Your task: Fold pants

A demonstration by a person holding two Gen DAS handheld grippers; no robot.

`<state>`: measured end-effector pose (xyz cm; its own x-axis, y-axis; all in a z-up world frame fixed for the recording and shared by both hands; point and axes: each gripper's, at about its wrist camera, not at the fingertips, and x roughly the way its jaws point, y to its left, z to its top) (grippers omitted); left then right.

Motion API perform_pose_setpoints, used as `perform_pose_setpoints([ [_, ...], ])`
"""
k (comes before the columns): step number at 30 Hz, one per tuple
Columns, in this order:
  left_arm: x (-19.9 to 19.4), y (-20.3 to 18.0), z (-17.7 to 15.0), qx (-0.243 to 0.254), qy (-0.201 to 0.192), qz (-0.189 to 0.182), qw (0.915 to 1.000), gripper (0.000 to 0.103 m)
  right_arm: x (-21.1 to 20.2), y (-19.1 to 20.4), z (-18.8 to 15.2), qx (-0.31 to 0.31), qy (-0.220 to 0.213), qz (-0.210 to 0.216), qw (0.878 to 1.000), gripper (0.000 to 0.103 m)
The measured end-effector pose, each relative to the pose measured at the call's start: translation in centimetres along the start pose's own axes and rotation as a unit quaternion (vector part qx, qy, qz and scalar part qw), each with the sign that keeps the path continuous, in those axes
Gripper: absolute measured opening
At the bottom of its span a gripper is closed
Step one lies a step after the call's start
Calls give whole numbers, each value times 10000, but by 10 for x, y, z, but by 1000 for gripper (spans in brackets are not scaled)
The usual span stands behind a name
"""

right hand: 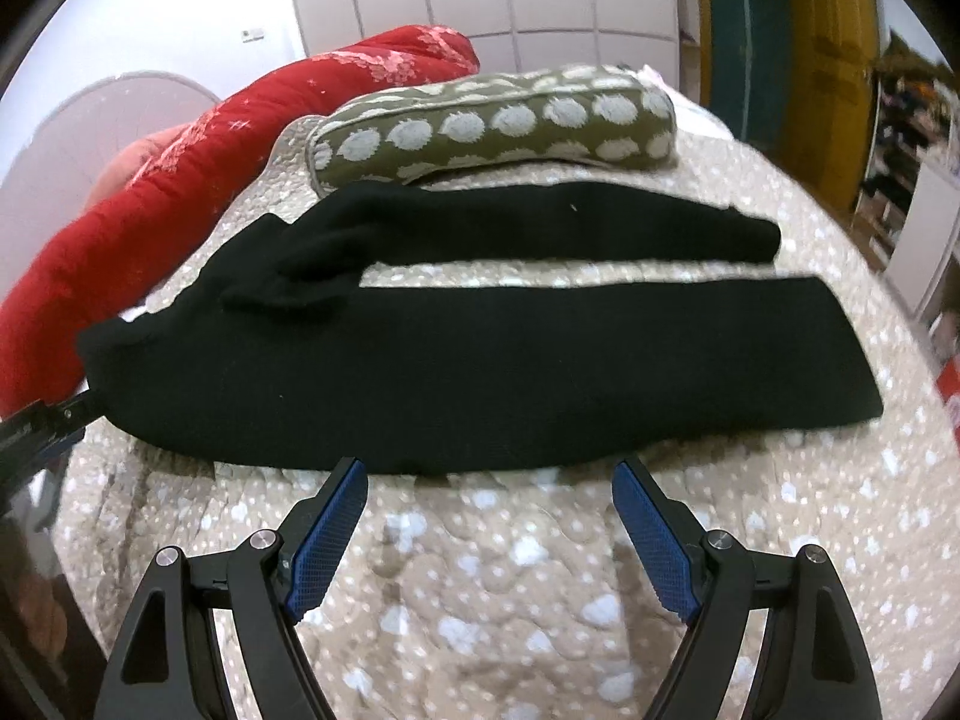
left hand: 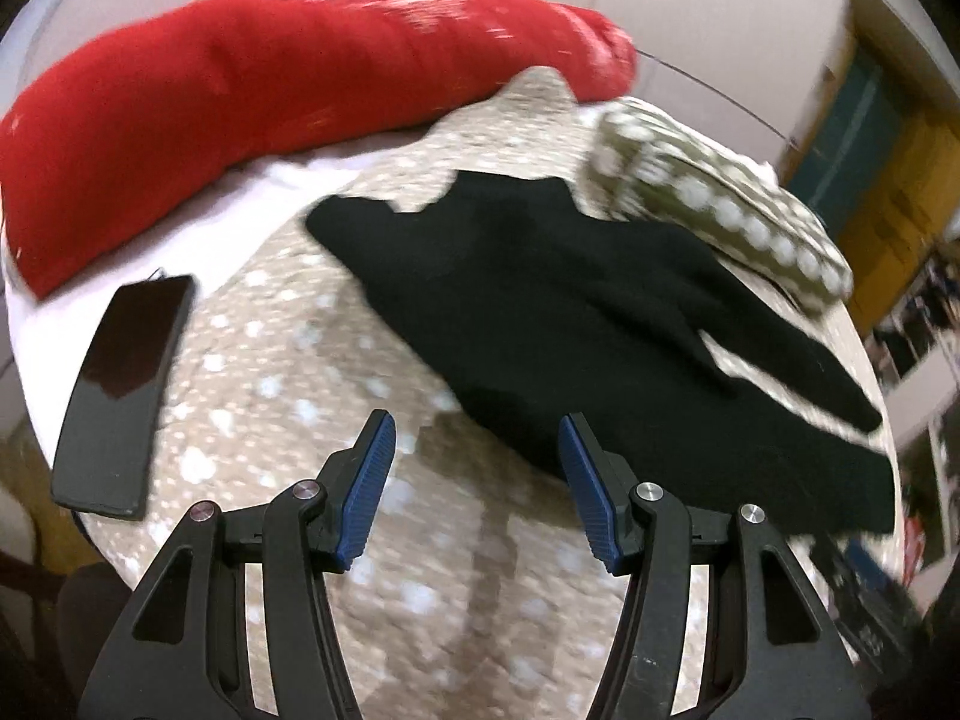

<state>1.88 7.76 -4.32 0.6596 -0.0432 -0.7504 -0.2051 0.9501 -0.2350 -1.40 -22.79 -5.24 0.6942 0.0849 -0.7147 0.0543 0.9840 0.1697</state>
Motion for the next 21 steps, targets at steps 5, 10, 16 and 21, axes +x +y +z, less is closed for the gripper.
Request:
perform_pose_setpoints([
  [5, 16, 30, 16, -512, 99, -2, 9986, 57, 7, -21, -2, 481, 276, 403, 9976, 83],
  [10, 37, 46, 29, -861, 259, -58, 9959, 57, 20, -24, 1, 613, 263, 467, 9967, 83],
  [16, 76, 44, 36, -1082, 675, -278, 9914, 57, 34, -33, 14, 977, 206, 719, 9924, 83],
  [21, 77, 31, 34, -876, 512, -134, 9947, 49, 42, -41, 21, 1172, -12, 800, 9899, 47],
])
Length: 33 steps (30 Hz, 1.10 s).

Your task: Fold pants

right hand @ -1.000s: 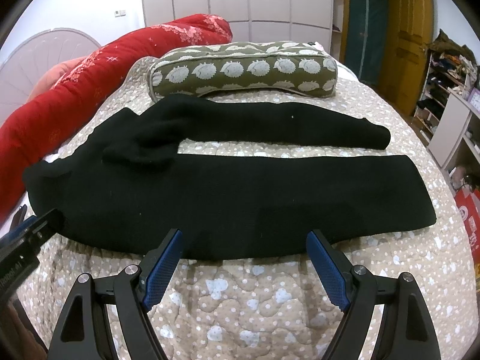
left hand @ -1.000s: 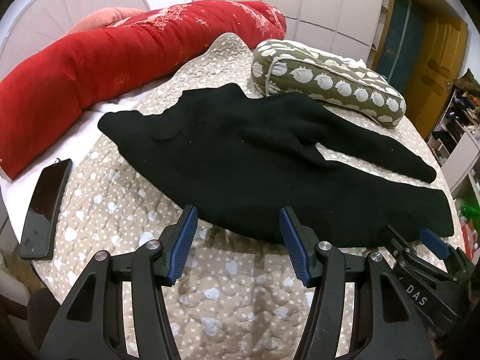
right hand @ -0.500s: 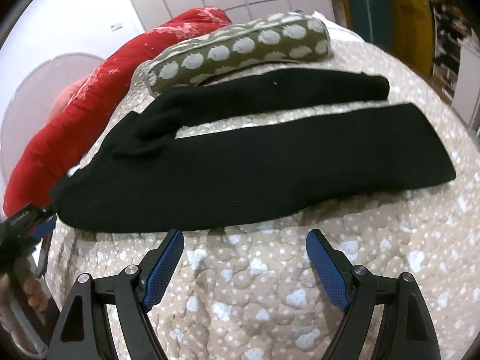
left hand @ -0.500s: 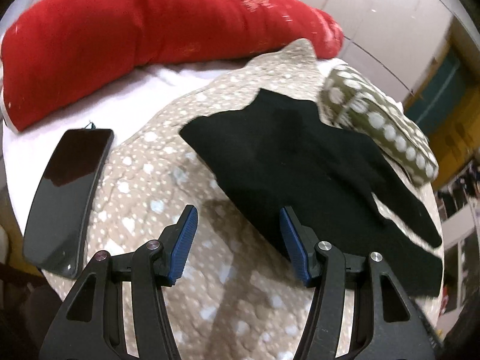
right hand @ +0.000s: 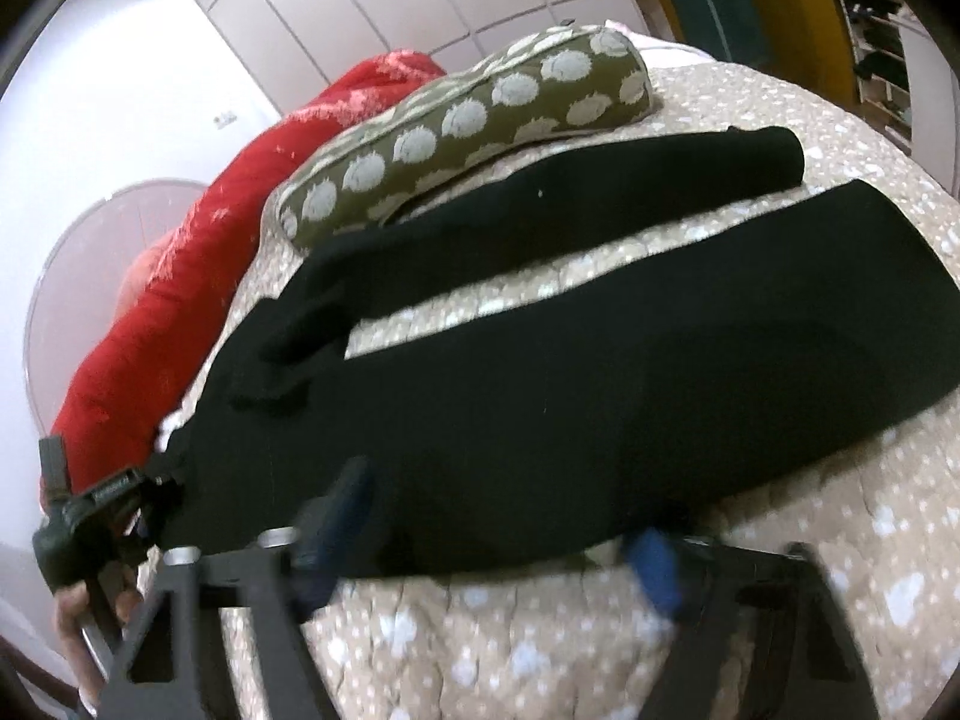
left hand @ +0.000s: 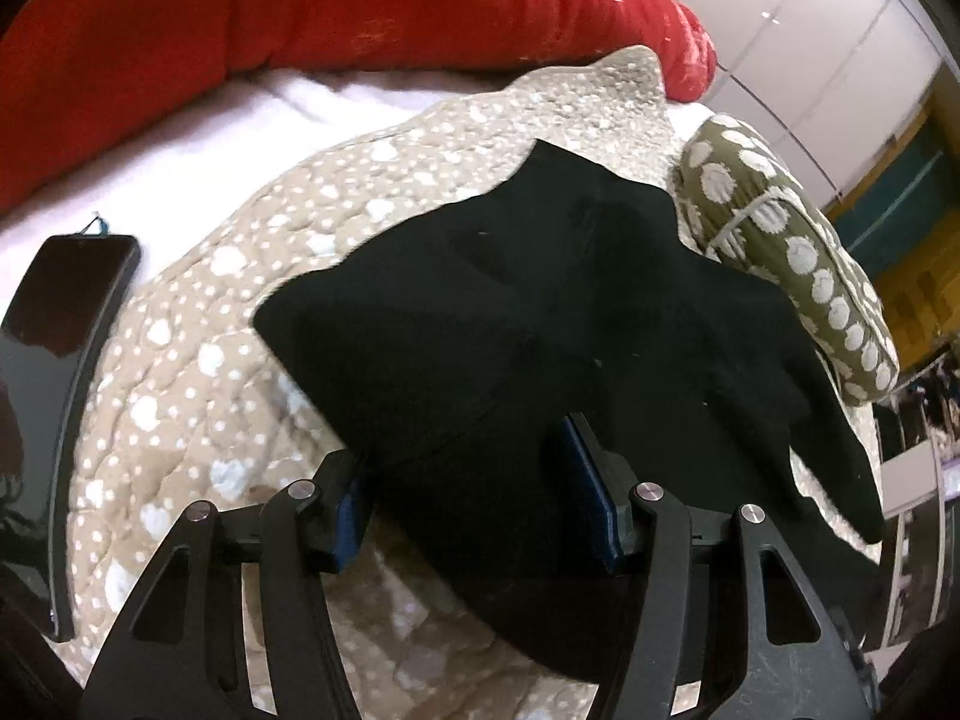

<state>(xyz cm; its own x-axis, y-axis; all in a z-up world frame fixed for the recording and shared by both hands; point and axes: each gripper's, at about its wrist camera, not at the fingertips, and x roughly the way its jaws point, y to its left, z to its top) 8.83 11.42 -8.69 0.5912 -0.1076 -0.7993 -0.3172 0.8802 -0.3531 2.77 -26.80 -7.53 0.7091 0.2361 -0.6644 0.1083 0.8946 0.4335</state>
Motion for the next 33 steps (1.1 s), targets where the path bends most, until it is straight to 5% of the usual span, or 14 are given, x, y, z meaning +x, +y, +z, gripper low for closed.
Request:
perform_pose_setpoints([
  [2, 0, -1, 0, -9, 55, -124, 9999, 27, 4, -3, 2, 73, 48, 16, 10000, 18],
  [5, -6, -6, -1, 110, 109, -202, 9997, 13, -2, -2, 0, 15, 71, 156, 9999, 9],
  [15, -57, 22, -27, 481, 168, -129, 9986, 11, -56, 21, -31, -789, 400, 372, 9954, 8],
  [19, -45, 33, -41, 384, 360, 27, 9986, 11, -46, 0, -55, -563, 1053, 311, 9924, 16],
  [23, -47, 28, -42, 507, 273, 151, 9982, 12, -84, -44, -55, 48, 731, 177, 9972, 45],
  [25, -46, 28, -43, 468, 260, 179, 9984, 14, -104, -70, -54, 337, 447, -207, 9982, 47],
  [27, -45, 28, -45, 449, 239, 204, 9985, 15, -112, -93, -52, 705, 321, -492, 9958, 47],
  [31, -46, 29, -46, 430, 226, 236, 9985, 17, -112, -130, -45, 1725, -7, -178, 9848, 47],
  [33, -47, 30, -46, 410, 235, 248, 9986, 18, -111, -132, -36, 1748, -189, -285, 9840, 24],
])
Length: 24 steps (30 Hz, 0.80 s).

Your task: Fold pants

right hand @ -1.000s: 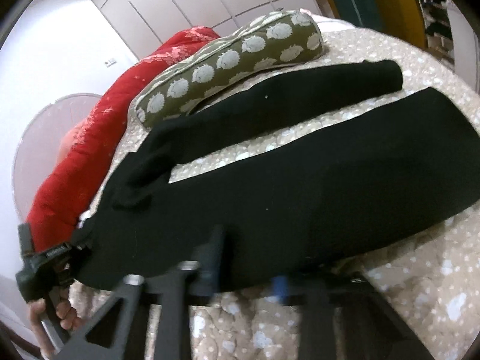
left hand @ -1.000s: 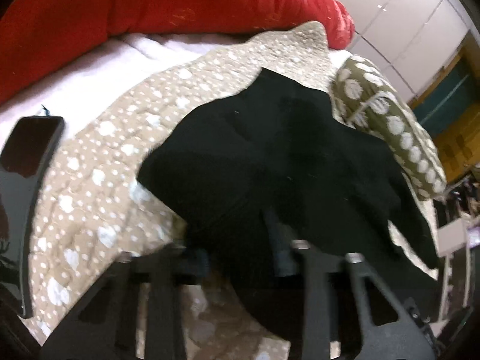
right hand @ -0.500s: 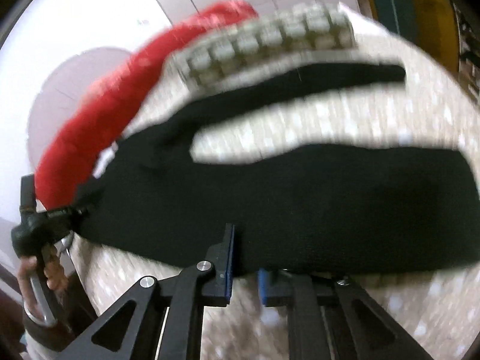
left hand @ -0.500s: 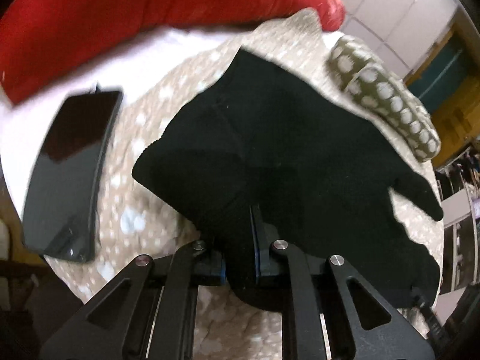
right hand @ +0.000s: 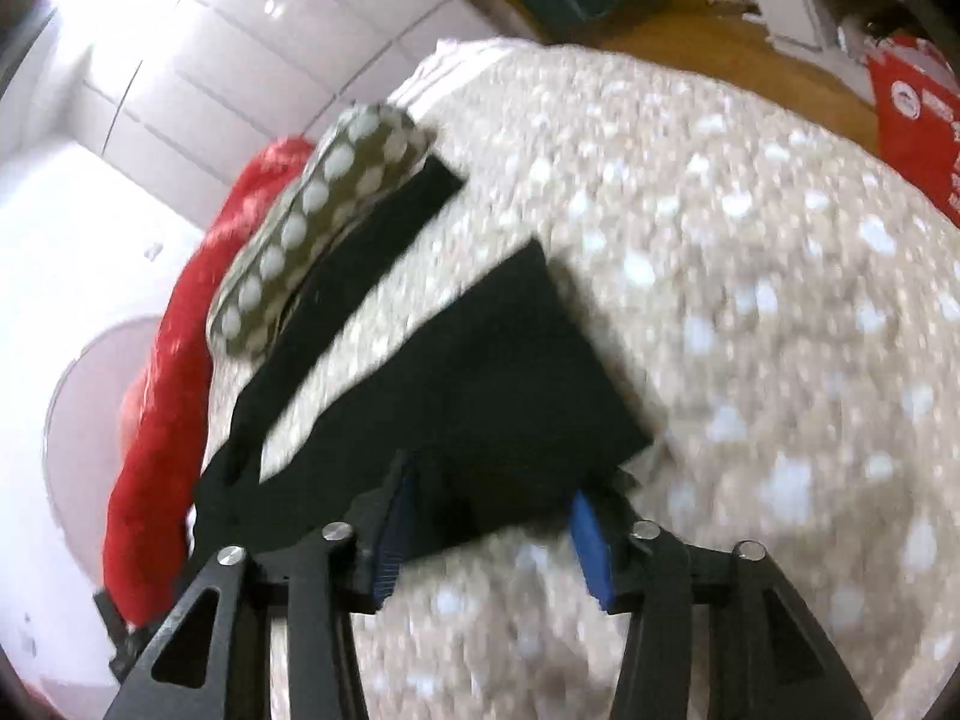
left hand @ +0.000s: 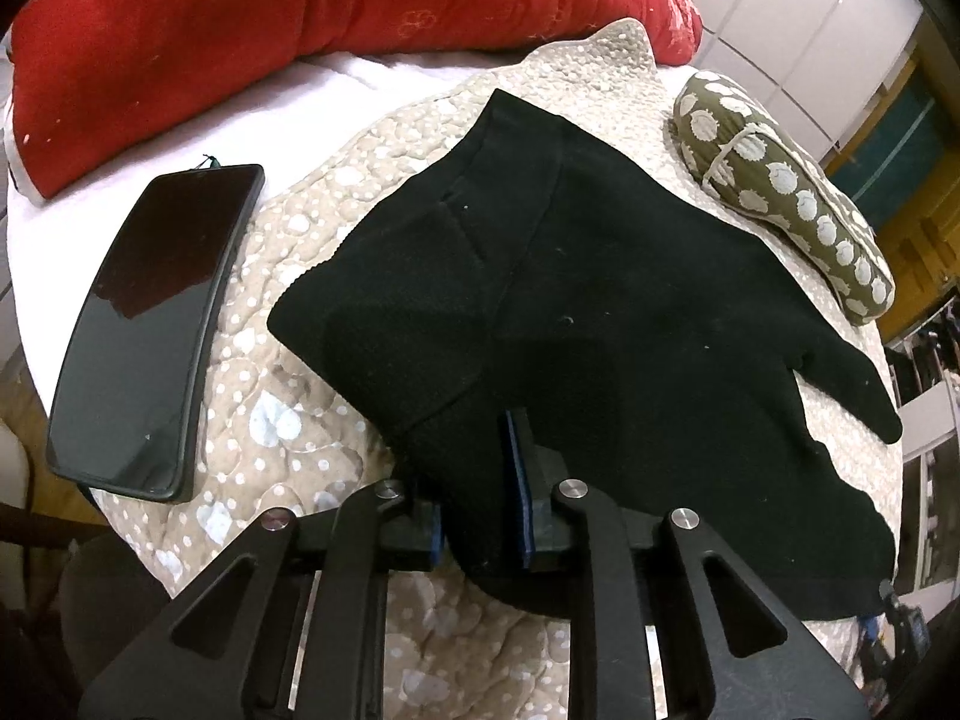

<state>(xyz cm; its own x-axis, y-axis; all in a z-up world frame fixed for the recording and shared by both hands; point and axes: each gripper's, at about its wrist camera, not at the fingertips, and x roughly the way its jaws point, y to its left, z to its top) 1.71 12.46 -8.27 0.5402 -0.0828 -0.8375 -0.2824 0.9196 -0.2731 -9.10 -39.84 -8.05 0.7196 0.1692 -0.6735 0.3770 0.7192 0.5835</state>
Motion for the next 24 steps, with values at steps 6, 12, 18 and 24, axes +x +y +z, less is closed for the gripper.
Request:
perform_pose_setpoints([
  [6, -5, 2, -1, 29, -10, 49, 10000, 24, -27, 33, 7, -1211, -458, -559, 9900, 5],
  [12, -6, -2, -6, 137, -46, 204, 9997, 26, 0, 20, -5, -1372, -31, -1167, 9836, 7],
  [18, -35, 1, 0, 117, -171, 286, 9994, 31, -37, 42, 13, -1427, -575, -1555, 9758, 22],
  [24, -66, -6, 9, 149, -573, 299, 9978, 32, -25, 97, 11, -2126, -442, -821, 9727, 31],
])
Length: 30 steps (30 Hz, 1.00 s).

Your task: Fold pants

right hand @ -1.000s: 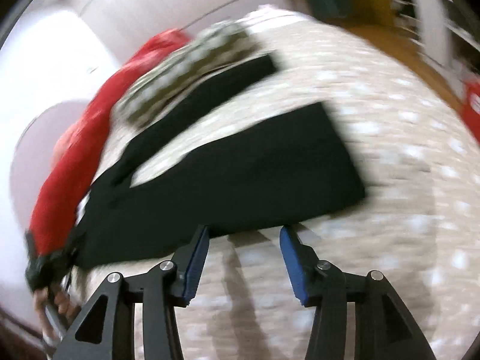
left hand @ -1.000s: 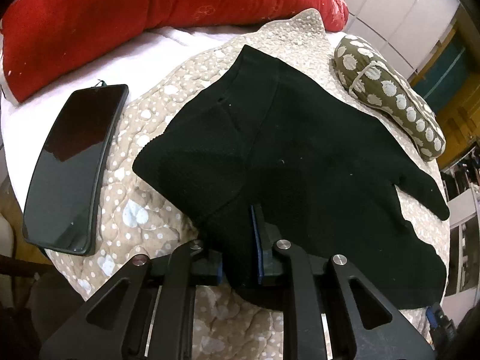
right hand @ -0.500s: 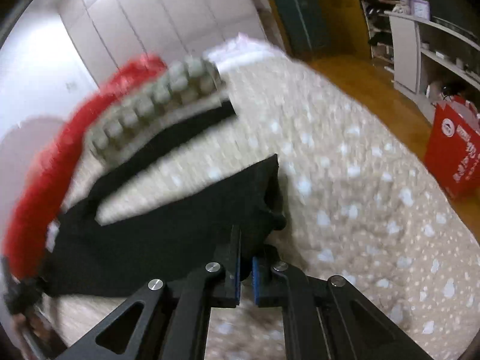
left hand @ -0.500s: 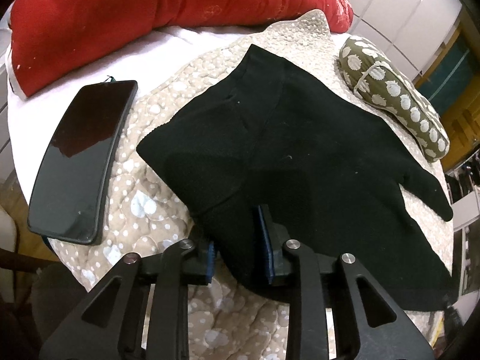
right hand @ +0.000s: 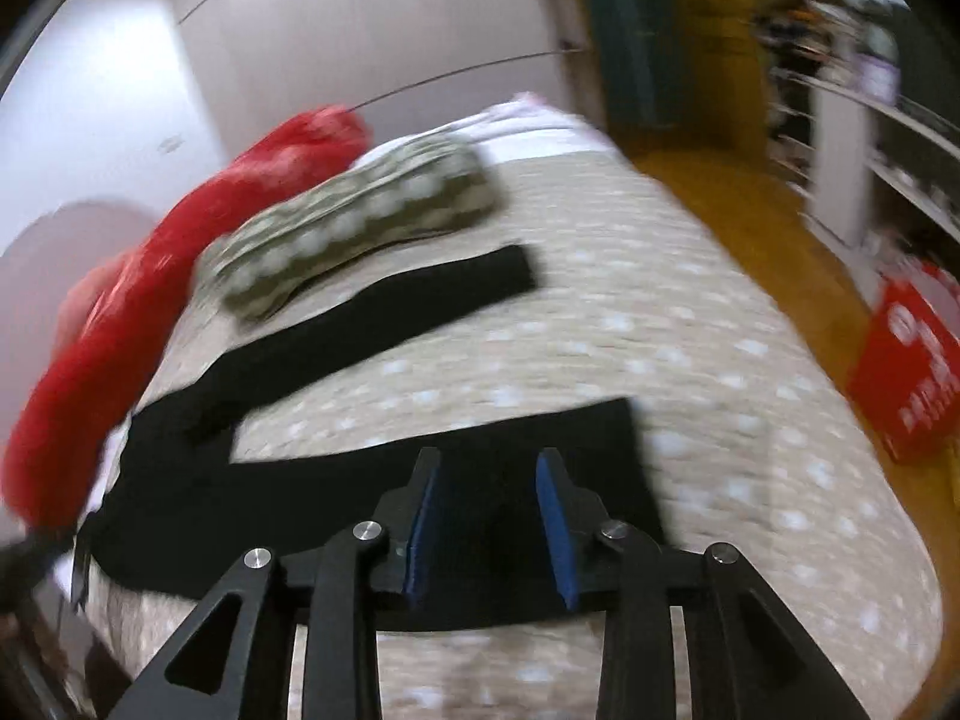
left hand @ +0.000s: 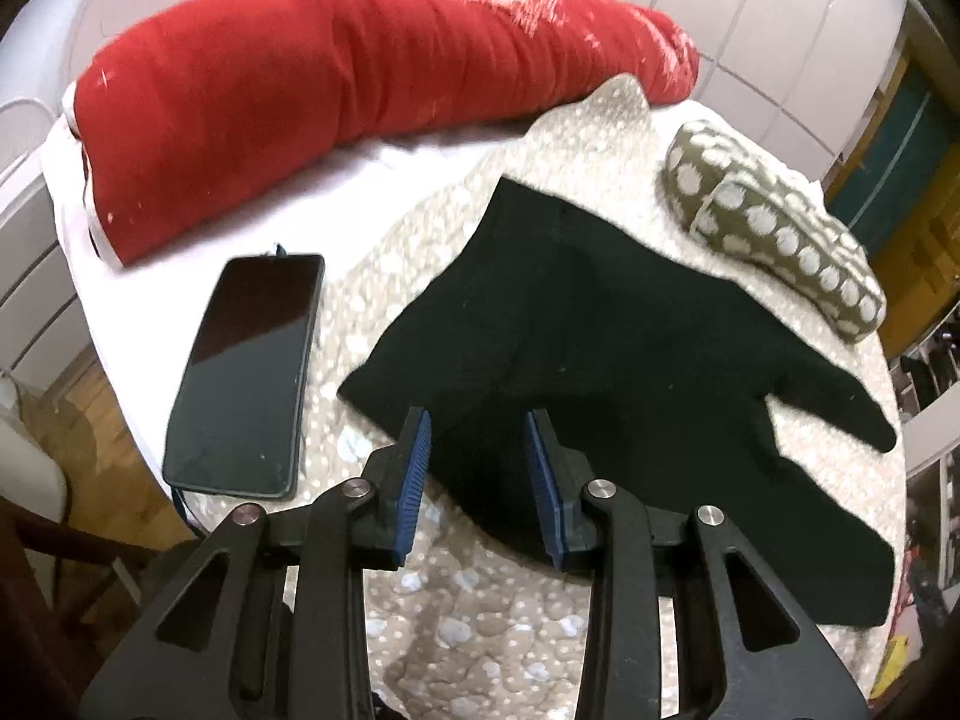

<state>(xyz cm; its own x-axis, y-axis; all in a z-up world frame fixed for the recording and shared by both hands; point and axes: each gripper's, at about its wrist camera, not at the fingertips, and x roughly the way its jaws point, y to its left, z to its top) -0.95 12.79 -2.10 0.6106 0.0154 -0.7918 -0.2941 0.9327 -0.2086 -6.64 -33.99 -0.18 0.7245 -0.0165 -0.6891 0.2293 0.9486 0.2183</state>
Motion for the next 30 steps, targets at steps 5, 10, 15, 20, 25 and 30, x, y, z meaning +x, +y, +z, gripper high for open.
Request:
perform_pose_setpoints([
  [5, -3, -8, 6, 25, -121, -140, 9998, 57, 27, 41, -10, -426, 314, 704, 9961, 33],
  [10, 20, -31, 8, 207, 63, -229, 9995, 57, 84, 74, -29, -973, 1160, 869, 9846, 34],
  [15, 60, -55, 14, 405, 355, -245, 9982, 57, 86, 95, -13, -1162, 1046, 1034, 9823, 35],
  [20, 102, -66, 32, 449, 632, -99, 9969, 57, 105, 158, 38, -1940, 619, 1633, 9653, 43],
  [25, 121, -56, 43, 232, 718, -260, 9968, 57, 163, 215, 84, -2933, 516, 1866, 9362, 45],
  [30, 128, -54, 48, 256, 670, -373, 9967, 58, 222, 246, 106, -3598, 804, 2113, 9052, 46],
])
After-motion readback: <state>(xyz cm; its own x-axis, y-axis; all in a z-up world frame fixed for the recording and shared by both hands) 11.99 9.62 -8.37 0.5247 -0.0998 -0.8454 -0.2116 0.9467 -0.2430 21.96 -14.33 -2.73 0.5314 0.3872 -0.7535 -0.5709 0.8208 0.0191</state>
